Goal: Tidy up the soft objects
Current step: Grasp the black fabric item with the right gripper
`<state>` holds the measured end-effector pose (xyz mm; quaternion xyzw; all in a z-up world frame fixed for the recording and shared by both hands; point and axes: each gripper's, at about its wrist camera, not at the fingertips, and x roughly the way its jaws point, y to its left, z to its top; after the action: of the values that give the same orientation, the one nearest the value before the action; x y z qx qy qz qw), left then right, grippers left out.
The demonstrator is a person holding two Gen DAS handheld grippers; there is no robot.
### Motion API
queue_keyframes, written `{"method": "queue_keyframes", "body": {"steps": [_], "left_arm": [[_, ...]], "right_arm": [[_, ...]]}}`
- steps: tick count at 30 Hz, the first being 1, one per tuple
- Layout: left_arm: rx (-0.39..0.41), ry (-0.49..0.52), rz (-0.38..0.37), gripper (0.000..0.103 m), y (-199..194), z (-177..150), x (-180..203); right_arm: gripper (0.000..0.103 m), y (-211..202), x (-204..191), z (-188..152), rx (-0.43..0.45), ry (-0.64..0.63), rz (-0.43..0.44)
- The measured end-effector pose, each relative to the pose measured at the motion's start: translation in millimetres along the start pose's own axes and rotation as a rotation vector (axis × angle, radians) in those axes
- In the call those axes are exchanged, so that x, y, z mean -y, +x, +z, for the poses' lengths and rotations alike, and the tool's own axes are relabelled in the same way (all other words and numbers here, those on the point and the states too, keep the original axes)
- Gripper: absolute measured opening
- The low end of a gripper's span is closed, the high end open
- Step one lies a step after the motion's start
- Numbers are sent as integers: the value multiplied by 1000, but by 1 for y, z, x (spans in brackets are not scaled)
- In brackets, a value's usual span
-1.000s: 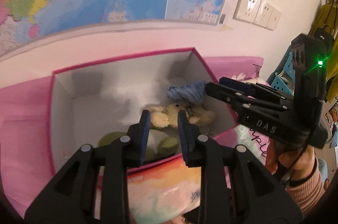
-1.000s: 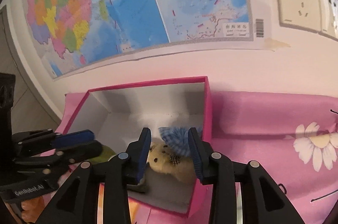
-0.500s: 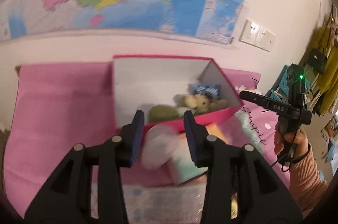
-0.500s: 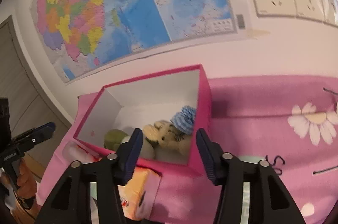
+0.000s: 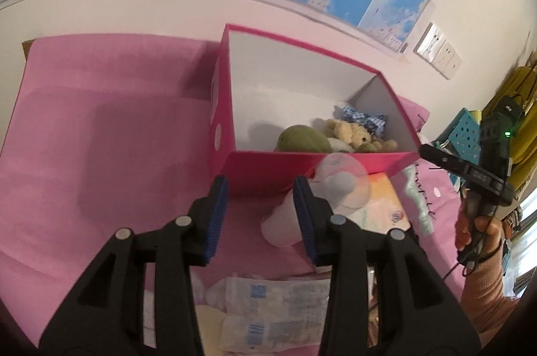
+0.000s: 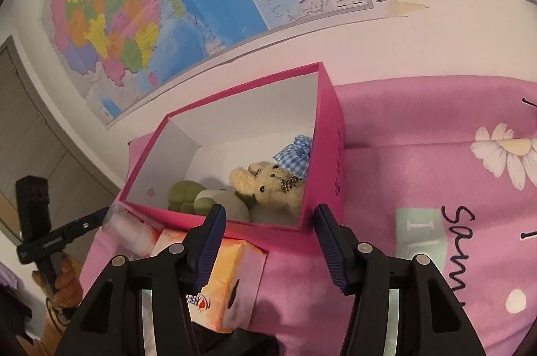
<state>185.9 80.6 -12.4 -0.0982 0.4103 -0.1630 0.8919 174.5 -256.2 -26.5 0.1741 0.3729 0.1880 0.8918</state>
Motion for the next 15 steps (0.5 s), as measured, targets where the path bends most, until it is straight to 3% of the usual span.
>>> {"method": "queue_keyframes", "body": {"steps": [3, 8, 12, 15], "left_arm": [[-18, -10, 3, 42, 7, 2, -1], [24, 23, 1, 42, -11, -6, 8], [40, 81, -3, 42, -30, -27, 25], [32, 140, -34, 42, -39, -45, 45]], "right_arm": [[56, 0, -5, -2, -11, -20, 7], [56, -10, -8, -8, 14, -26, 7], [56, -31, -19, -20, 40, -65, 41], [61, -39, -29, -38, -8, -108, 66]]}}
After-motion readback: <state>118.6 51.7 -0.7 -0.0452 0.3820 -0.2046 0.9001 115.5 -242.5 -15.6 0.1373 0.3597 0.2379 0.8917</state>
